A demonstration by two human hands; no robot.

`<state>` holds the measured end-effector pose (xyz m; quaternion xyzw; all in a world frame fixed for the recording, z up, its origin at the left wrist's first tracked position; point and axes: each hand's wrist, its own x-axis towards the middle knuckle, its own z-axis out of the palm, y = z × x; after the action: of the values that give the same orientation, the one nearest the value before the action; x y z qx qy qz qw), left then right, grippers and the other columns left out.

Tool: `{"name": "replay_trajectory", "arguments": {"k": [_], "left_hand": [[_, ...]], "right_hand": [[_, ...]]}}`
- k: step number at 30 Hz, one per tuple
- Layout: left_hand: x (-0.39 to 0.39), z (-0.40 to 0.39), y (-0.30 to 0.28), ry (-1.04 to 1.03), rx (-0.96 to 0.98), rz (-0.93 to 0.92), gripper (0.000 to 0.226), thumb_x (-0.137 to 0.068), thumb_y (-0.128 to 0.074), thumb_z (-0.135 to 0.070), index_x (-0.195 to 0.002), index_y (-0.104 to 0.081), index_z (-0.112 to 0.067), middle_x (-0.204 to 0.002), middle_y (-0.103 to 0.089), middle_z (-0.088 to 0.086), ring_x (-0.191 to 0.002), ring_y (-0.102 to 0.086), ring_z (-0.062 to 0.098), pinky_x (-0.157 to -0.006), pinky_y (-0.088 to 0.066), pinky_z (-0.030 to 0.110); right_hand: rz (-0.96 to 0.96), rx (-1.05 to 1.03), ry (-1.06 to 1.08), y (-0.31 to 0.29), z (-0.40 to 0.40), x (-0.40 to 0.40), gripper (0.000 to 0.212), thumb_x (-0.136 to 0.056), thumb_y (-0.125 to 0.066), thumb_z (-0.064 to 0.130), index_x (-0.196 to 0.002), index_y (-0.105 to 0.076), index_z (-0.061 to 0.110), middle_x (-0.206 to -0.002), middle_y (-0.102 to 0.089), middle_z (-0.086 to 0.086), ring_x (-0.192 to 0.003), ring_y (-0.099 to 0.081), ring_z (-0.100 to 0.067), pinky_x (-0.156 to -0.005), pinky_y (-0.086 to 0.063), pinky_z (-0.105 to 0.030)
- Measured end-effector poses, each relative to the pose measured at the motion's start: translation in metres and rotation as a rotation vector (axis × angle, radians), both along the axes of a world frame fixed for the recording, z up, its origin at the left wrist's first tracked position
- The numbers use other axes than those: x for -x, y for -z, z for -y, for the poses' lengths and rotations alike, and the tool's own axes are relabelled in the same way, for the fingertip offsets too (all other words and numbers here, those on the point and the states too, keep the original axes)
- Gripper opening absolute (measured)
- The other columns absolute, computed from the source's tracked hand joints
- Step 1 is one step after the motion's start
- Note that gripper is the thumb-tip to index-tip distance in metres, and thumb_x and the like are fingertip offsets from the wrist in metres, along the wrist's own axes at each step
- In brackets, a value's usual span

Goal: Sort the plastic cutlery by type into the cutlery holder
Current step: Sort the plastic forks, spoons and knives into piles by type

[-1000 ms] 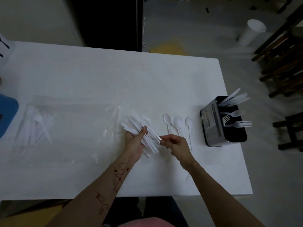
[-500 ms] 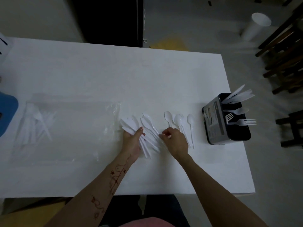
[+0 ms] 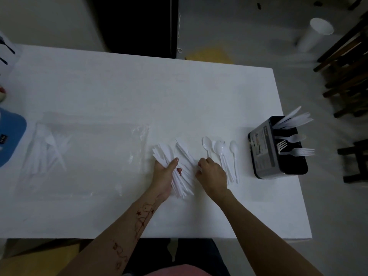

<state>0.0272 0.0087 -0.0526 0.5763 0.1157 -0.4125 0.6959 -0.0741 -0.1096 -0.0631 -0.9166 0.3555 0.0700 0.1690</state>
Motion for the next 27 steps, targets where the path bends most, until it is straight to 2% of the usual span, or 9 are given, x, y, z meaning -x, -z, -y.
{"name": "replay_trajectory", "arguments": {"k": [2, 6, 10, 14, 18, 21, 24, 27], "left_hand": [[0.000, 0.001, 0.000, 0.013, -0.007, -0.004, 0.022, -0.088, -0.065, -0.012, -0.108, -0.058, -0.007, -0.075, -0.061, 0.006, -0.062, -0.062, 0.015, -0.062, -0.052, 0.031], [0.000, 0.003, -0.001, 0.007, -0.009, -0.034, 0.011, -0.087, -0.066, -0.014, -0.097, -0.063, -0.010, -0.079, -0.063, 0.004, -0.075, -0.062, 0.018, -0.070, -0.052, 0.033], [-0.001, 0.005, -0.002, -0.020, 0.023, -0.076, 0.019, -0.088, -0.065, -0.014, -0.106, -0.062, -0.009, -0.093, -0.065, 0.003, -0.084, -0.063, 0.019, -0.071, -0.052, 0.031], [-0.001, 0.005, -0.004, -0.051, 0.024, -0.147, 0.018, -0.090, -0.060, -0.005, -0.108, -0.057, -0.006, -0.091, -0.061, 0.005, -0.080, -0.063, 0.019, -0.070, -0.053, 0.032], [0.000, 0.003, -0.002, -0.012, -0.007, -0.067, 0.023, -0.092, -0.058, -0.007, -0.114, -0.055, -0.003, -0.092, -0.061, 0.005, -0.081, -0.064, 0.016, -0.065, -0.055, 0.029], [0.001, 0.001, -0.001, 0.000, -0.015, -0.061, 0.033, -0.091, -0.060, -0.010, -0.122, -0.053, 0.000, -0.100, -0.062, 0.006, -0.087, -0.065, 0.017, -0.064, -0.056, 0.028], [0.001, 0.000, -0.003, -0.008, 0.017, -0.093, 0.030, -0.091, -0.060, -0.010, -0.120, -0.054, -0.002, -0.100, -0.062, 0.006, -0.088, -0.065, 0.018, -0.064, -0.057, 0.028], [0.001, 0.001, -0.005, -0.039, 0.039, -0.135, 0.022, -0.090, -0.061, -0.007, -0.112, -0.057, -0.006, -0.096, -0.061, 0.006, -0.087, -0.063, 0.020, -0.073, -0.055, 0.033]], "right_hand": [[0.016, -0.013, 0.029, 0.000, 0.002, 0.000, 0.012, -0.088, -0.050, 0.008, -0.091, -0.061, 0.005, -0.087, -0.063, -0.008, -0.072, -0.059, -0.026, -0.058, -0.049, -0.032], [0.010, -0.021, 0.066, -0.001, 0.004, 0.003, 0.011, -0.086, -0.050, 0.007, -0.086, -0.061, 0.005, -0.083, -0.063, -0.007, -0.069, -0.059, -0.025, -0.057, -0.046, -0.031], [0.027, -0.079, 0.122, -0.001, 0.004, 0.009, 0.010, -0.085, -0.053, 0.009, -0.090, -0.062, 0.008, -0.086, -0.061, -0.004, -0.073, -0.059, -0.021, -0.060, -0.047, -0.031], [0.032, -0.088, 0.126, -0.001, 0.002, 0.010, 0.009, -0.088, -0.052, 0.013, -0.091, -0.060, 0.008, -0.087, -0.061, -0.004, -0.074, -0.059, -0.021, -0.062, -0.051, -0.034], [0.063, -0.086, 0.096, 0.001, 0.002, 0.015, 0.012, -0.090, -0.056, 0.022, -0.091, -0.059, 0.010, -0.086, -0.060, -0.002, -0.072, -0.058, -0.019, -0.061, -0.050, -0.033], [0.056, -0.068, 0.078, 0.003, 0.002, 0.017, 0.011, -0.092, -0.054, 0.019, -0.093, -0.062, 0.010, -0.089, -0.062, -0.003, -0.075, -0.058, -0.020, -0.060, -0.048, -0.031], [0.098, -0.098, 0.136, -0.001, 0.002, 0.016, 0.013, -0.093, -0.053, 0.017, -0.088, -0.062, 0.009, -0.085, -0.062, -0.003, -0.071, -0.059, -0.019, -0.060, -0.047, -0.029], [0.208, -0.177, 0.149, -0.006, 0.003, 0.016, 0.011, -0.093, -0.057, 0.020, -0.087, -0.063, 0.012, -0.085, -0.065, 0.001, -0.071, -0.063, -0.014, -0.064, -0.052, -0.027]]}}
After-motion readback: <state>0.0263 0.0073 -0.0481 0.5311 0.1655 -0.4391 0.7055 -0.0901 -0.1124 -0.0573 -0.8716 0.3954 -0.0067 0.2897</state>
